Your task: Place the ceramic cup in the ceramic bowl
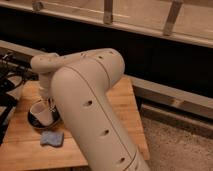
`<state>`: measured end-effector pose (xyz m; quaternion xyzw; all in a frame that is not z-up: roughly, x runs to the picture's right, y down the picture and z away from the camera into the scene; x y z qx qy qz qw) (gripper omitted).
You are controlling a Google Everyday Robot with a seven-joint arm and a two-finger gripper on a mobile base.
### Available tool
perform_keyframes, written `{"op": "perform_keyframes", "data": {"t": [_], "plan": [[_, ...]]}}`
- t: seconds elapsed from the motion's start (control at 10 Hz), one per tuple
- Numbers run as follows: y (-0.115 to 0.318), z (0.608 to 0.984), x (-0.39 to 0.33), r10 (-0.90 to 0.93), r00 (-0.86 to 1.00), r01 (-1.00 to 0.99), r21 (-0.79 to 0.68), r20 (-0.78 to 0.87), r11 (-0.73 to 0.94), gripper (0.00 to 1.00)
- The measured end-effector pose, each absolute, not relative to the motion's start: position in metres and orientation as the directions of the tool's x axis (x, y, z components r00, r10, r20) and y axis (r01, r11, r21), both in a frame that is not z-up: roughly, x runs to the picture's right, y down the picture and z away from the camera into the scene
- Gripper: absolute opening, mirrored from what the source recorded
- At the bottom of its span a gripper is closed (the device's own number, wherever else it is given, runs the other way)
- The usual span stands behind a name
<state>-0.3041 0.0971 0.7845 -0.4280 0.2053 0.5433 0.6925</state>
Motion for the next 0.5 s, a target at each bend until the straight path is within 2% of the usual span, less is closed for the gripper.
{"op": "perform_keyframes", "data": {"t": [0.1,0.5], "plan": [[0.0988,0.7863,-0.3044,0.573,0.325,-0.928,-0.370,-0.752,0.042,0.02],[0.1017,0.7865,-0.3080,0.563,0.329,-0.928,-0.370,-0.758,0.045,0.31]]}}
